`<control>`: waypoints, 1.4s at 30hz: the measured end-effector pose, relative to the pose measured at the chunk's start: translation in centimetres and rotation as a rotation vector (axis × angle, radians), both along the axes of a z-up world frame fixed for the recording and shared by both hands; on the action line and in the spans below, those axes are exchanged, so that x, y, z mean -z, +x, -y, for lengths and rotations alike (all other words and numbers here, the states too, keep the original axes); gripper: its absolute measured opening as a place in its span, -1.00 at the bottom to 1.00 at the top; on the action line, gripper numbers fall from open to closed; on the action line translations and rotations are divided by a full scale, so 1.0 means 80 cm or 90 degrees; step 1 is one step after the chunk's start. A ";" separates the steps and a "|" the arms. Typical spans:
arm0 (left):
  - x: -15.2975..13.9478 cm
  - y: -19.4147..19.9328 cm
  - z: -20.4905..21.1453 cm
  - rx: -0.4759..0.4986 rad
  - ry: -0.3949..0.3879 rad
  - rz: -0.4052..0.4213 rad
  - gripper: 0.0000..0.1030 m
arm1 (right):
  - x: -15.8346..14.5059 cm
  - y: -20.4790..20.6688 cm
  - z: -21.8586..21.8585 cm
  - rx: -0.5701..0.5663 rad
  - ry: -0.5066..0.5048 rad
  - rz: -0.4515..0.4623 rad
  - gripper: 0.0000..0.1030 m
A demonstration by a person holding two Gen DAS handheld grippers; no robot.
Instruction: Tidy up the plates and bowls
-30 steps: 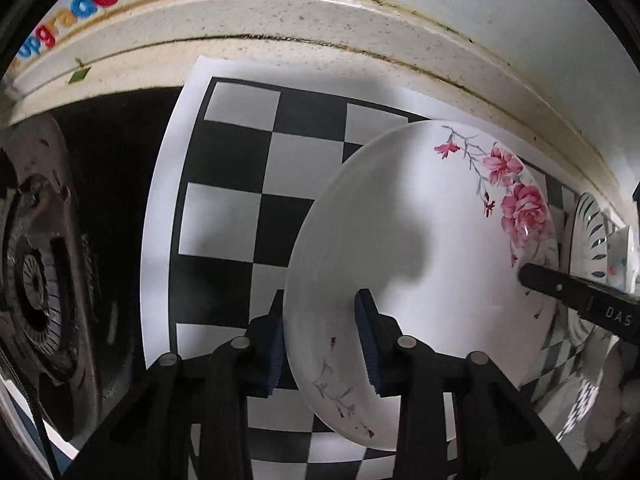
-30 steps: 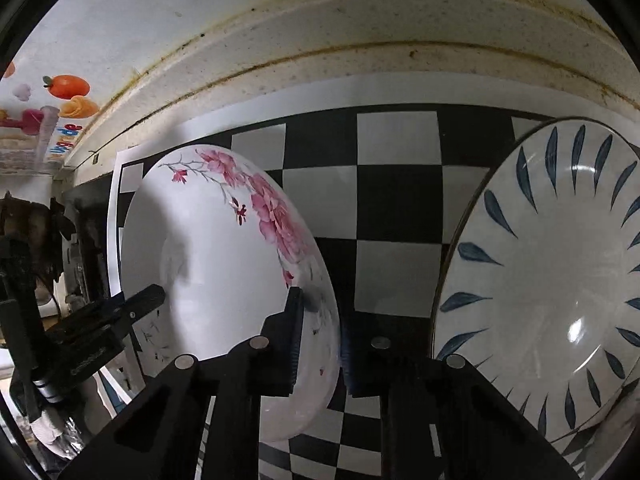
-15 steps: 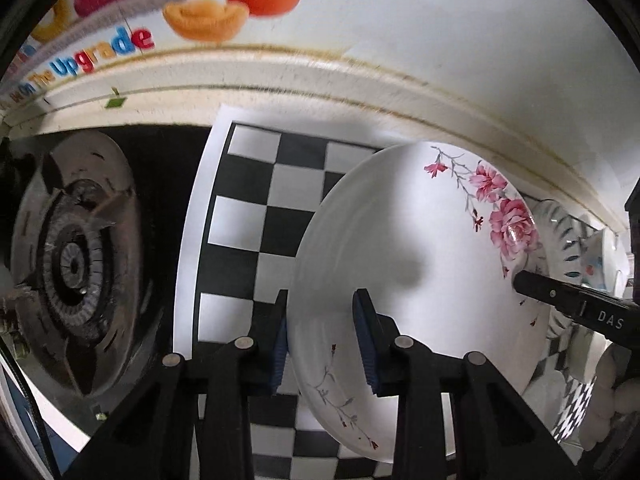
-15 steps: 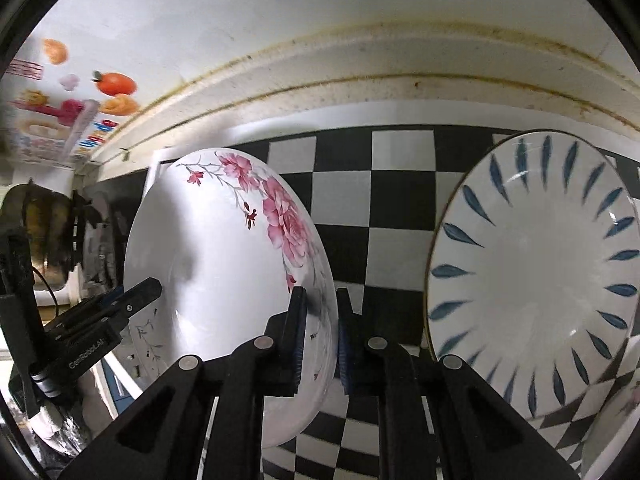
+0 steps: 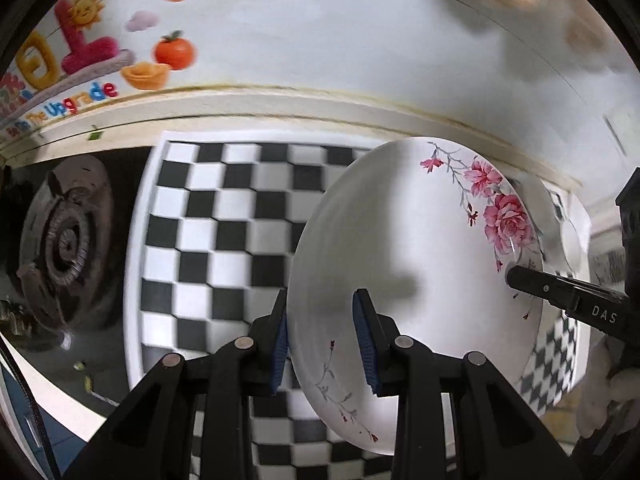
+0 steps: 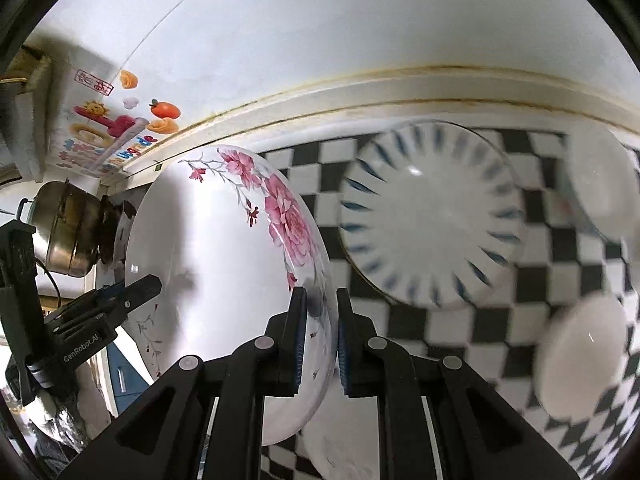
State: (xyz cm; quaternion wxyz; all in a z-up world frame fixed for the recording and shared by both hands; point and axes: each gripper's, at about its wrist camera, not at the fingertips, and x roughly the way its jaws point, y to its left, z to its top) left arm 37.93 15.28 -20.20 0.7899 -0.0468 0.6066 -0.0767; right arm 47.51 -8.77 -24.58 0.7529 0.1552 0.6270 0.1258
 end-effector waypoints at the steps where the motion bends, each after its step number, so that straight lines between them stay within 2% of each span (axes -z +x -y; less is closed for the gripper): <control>1: 0.002 -0.005 0.012 0.007 -0.004 -0.004 -0.46 | -0.003 -0.011 0.013 0.004 0.000 -0.001 -0.70; 6: 0.025 -0.039 0.072 0.045 -0.008 -0.038 -0.46 | 0.005 -0.079 0.080 0.037 -0.011 -0.020 -0.70; 10: 0.049 -0.063 0.111 0.068 -0.003 -0.071 -0.46 | 0.029 -0.126 0.127 0.057 -0.020 -0.048 -0.70; 19: 0.108 -0.093 0.151 0.120 0.083 -0.137 -0.46 | 0.083 -0.188 0.168 0.073 -0.015 -0.089 -0.71; 27: 0.135 -0.100 0.161 0.136 0.140 -0.166 -0.46 | 0.112 -0.204 0.160 0.052 -0.022 -0.115 -0.73; 38: 0.141 -0.094 0.196 0.178 0.209 -0.149 -0.46 | 0.124 -0.198 0.151 0.036 -0.051 -0.130 -0.74; 40: 0.143 -0.094 0.202 0.181 0.210 -0.147 -0.46 | 0.124 -0.198 0.151 0.042 -0.052 -0.135 -0.72; 42: 0.142 -0.093 0.201 0.179 0.198 -0.156 -0.46 | 0.124 -0.197 0.147 0.034 -0.055 -0.146 -0.62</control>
